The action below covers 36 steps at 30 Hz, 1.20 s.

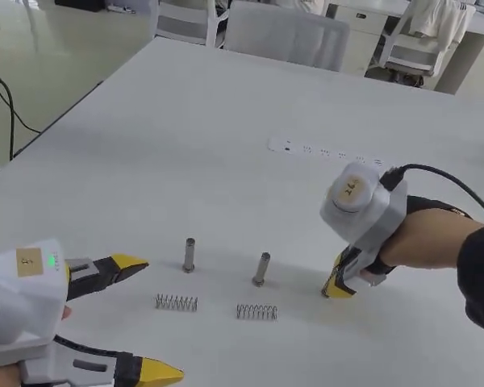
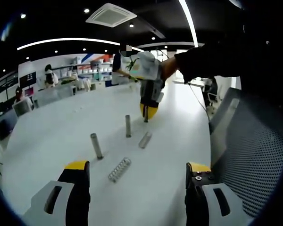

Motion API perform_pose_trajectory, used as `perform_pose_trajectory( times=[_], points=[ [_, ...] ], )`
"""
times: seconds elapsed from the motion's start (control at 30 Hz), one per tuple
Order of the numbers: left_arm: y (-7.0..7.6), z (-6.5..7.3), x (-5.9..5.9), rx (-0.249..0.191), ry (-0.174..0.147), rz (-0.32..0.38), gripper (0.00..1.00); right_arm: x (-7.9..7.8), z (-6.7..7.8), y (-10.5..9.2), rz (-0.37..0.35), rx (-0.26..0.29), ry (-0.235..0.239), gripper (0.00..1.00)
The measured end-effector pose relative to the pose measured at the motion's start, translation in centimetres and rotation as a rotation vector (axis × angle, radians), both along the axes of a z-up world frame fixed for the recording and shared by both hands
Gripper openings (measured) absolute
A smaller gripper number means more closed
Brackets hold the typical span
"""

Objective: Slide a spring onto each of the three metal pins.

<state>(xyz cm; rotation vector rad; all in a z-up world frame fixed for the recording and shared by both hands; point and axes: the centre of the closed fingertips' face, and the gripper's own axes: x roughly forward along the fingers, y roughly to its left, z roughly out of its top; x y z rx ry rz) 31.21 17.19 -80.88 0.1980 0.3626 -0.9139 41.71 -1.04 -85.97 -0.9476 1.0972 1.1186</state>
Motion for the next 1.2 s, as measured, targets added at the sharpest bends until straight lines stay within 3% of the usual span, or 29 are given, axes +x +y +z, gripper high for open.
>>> perform_pose_trajectory(
  times=[0.37,0.6,1.07,1.2],
  points=[
    [-0.2,0.0,-0.1,0.001,0.001,-0.006,0.79,0.1,0.1,0.1,0.008,0.019,-0.024,0.2],
    [-0.3,0.1,-0.1,0.003,0.001,-0.008,0.79,0.1,1.0,0.7,0.03,0.038,-0.052,0.27],
    [-0.3,0.2,-0.2,0.007,-0.001,-0.007,0.79,-0.9,2.8,3.4,0.123,0.05,-0.09,0.29],
    [-0.3,0.2,-0.2,0.008,-0.002,-0.007,0.78,-1.8,3.1,4.4,0.134,0.076,-0.065,0.29]
  ],
)
